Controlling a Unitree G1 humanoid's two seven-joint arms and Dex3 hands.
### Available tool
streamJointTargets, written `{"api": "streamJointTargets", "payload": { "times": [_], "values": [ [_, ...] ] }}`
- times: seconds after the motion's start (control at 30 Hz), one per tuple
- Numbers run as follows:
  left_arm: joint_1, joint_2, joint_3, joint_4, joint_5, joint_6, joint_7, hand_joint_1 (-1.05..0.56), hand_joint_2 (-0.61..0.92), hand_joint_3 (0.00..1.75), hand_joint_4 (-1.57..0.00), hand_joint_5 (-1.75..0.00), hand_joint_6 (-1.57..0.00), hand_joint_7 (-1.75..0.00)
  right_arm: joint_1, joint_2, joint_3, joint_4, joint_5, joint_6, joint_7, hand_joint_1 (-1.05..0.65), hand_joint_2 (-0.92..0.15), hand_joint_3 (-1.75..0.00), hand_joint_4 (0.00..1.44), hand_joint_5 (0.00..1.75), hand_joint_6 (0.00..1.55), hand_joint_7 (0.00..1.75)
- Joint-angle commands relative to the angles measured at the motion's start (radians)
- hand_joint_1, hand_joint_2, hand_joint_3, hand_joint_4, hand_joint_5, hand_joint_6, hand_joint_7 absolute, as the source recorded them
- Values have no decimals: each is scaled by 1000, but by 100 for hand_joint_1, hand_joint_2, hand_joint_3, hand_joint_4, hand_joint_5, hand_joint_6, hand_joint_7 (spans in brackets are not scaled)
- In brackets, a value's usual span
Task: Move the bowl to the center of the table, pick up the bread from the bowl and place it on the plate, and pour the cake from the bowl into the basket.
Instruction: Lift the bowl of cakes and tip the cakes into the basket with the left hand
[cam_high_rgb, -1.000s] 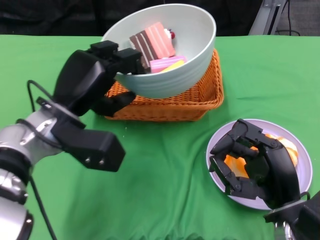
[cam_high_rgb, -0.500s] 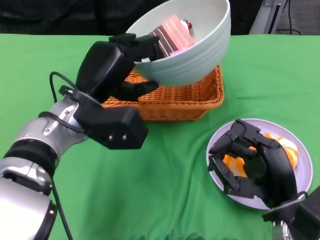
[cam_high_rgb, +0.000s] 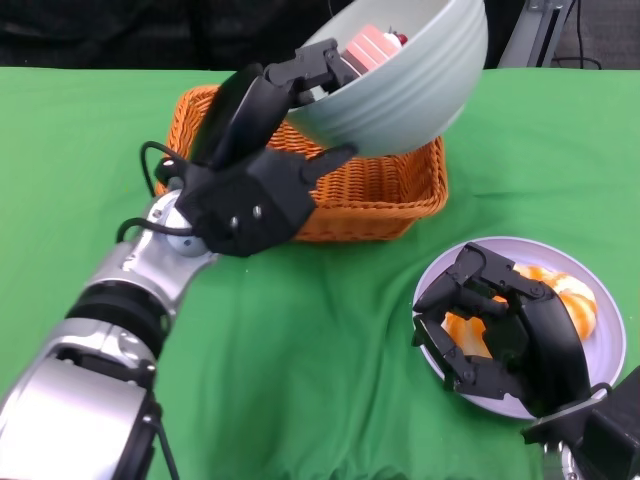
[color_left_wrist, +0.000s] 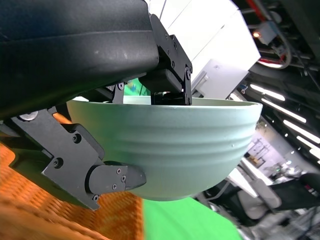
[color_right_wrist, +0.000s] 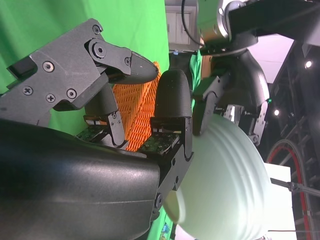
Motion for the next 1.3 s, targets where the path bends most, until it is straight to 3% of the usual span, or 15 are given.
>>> {"api": "streamJointTargets", "payload": {
  "times": [0.03, 0.3, 0.7, 1.0, 1.3],
  "values": [
    [-46, -25, 61, -7, -98, 30, -91, -7, 75, 87, -74, -175, -60, -163, -11, -4, -2, 18, -1, -22, 3, -18, -50, -97, 72, 159, 63, 136],
    [-54, -92, 185, -22, -281, 162, -286, -9, 66, 100, -74, -175, -69, -147, -13, -1, -2, 26, -5, -23, -2, -19, -48, -102, 70, 161, 61, 139],
    [-83, -143, 356, -49, -526, 425, -515, -4, 46, 130, -68, -175, -67, -150, -7, -2, -2, 27, -7, -23, 1, -19, -49, -100, 68, 162, 61, 138],
    [-120, -143, 461, -53, -659, 635, -605, -7, 55, 119, -75, -175, -73, -156, -6, 2, -1, 33, -19, -30, -5, -21, -51, -97, 69, 161, 62, 138],
    [-136, -144, 541, -45, -753, 769, -674, -6, 68, 108, -72, -172, -76, -149, -12, 4, -2, 45, -18, -37, -3, -21, -50, -97, 71, 161, 63, 137]
  ]
}}
